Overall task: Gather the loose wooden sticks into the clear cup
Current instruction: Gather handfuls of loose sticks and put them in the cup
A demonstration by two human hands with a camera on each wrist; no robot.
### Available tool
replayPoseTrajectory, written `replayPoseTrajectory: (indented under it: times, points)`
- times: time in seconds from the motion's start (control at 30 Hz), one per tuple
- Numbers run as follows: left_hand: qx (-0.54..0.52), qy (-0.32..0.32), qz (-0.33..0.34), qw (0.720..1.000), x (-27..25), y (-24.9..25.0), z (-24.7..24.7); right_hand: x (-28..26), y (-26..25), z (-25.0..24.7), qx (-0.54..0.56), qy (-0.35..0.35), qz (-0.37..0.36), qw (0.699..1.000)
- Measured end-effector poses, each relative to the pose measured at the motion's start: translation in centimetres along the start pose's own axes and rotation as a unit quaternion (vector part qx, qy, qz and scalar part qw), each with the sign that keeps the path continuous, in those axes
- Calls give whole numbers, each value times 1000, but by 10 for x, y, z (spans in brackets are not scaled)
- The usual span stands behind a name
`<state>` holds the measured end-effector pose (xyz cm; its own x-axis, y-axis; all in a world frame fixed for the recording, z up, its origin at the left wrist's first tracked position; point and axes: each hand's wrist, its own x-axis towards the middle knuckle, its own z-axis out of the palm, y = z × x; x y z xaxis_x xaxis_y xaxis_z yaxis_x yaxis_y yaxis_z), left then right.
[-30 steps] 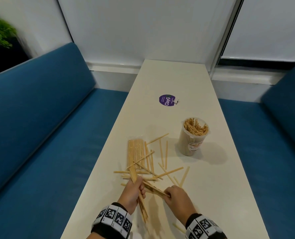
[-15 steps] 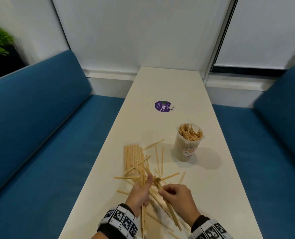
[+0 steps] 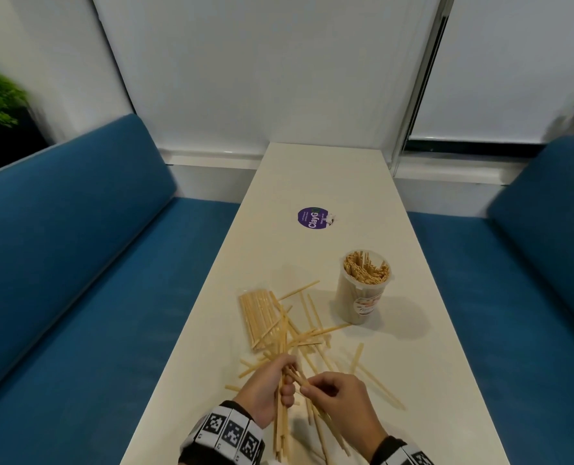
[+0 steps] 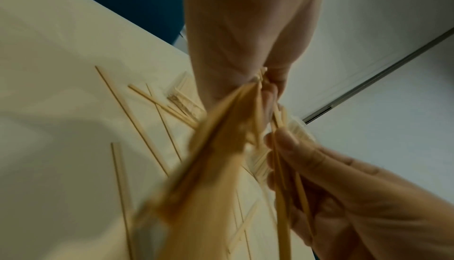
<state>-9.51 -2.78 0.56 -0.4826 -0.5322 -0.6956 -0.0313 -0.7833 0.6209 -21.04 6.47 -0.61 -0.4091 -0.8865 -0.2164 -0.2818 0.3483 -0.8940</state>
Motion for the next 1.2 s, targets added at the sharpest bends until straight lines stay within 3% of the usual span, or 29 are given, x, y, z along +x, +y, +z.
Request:
replayPoseTrajectory:
  times: [0.1,0.23,0.43,0.53,0.7,0.83,0.97,1.2]
  points:
    - [7,11,27,1000,0,-2,-3,1,1,2,-10,-12,-13,1000]
    - [33,16,66,997,-3,-1,1,1,-3,6,-105,-81,-81,988]
    - [52,66,127,988,-8,10,0,-2,0,-9,-108,-180,-42,977]
    - [32,74,146,986,-12,19,-5,-3,11,-26,-115,-185,-28,976]
    - [15,51,158,986,-17,24,-2,1,10,-44,-18,-134,13,991]
    - [113,30,181,977,-22,16,15,7,-23,-28,97,-49,-5,994]
    - [171,15,201,965,-26,9,29,10,-50,-8,212,40,22,976]
    - [106,28,190,976,-33,8,36,1,-60,4,202,110,3,973]
